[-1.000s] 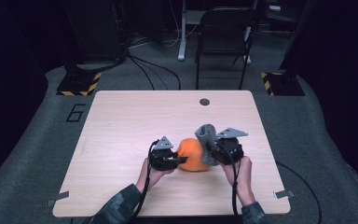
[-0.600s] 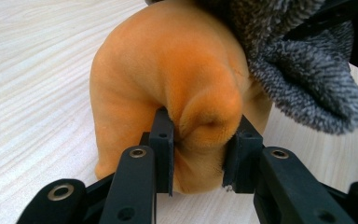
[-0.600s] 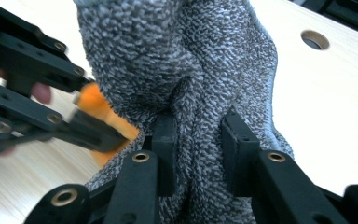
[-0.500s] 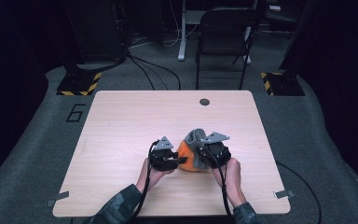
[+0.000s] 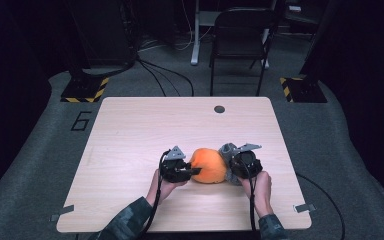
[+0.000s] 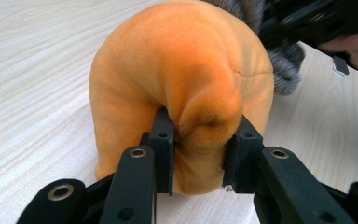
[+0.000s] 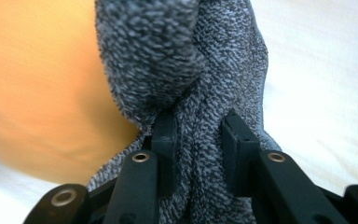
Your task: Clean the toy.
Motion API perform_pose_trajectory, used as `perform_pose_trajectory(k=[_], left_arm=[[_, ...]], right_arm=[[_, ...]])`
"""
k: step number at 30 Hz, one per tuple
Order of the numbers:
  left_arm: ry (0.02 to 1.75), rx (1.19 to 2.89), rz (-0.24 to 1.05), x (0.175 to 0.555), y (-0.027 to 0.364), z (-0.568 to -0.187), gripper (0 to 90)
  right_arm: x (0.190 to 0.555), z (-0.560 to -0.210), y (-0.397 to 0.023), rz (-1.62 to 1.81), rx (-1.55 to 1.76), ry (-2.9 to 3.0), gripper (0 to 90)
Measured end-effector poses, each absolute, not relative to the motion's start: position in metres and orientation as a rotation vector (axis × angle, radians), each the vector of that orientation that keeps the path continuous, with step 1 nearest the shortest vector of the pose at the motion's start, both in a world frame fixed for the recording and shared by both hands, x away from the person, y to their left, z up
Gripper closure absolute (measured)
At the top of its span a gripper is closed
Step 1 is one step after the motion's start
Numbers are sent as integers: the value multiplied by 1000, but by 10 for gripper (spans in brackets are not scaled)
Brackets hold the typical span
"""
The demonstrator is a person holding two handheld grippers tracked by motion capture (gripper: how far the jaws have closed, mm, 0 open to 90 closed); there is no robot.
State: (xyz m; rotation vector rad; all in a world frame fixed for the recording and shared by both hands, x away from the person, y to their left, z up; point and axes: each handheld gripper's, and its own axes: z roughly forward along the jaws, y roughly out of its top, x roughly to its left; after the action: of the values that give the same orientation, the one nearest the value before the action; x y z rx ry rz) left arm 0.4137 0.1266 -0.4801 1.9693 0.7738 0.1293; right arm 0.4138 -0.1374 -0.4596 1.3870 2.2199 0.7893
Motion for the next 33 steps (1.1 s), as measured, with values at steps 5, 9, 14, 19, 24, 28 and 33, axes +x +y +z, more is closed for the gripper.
perform_pose_trajectory(k=[5, 9, 14, 19, 24, 28, 33], left_arm=[[782, 1964, 116, 414, 128, -480, 685], [792, 1956, 107, 415, 129, -480, 683], [790, 1955, 110, 416, 129, -480, 681], [791, 1954, 110, 416, 129, -480, 678], [781, 1954, 110, 417, 130, -482, 656], [768, 1945, 112, 418, 130, -482, 570], [744, 1945, 146, 417, 133, -482, 373]], right_arm=[[427, -492, -145, 687, 1486, 2276, 692], [428, -484, -148, 693, 1480, 2248, 693], [410, -432, -154, 917, 1422, 2143, 694], [398, -414, -123, 960, 1289, 2199, 695], [407, -436, -109, 902, 1278, 2237, 702], [408, -437, -111, 901, 1281, 2242, 703], [410, -439, -111, 884, 1286, 2238, 705]])
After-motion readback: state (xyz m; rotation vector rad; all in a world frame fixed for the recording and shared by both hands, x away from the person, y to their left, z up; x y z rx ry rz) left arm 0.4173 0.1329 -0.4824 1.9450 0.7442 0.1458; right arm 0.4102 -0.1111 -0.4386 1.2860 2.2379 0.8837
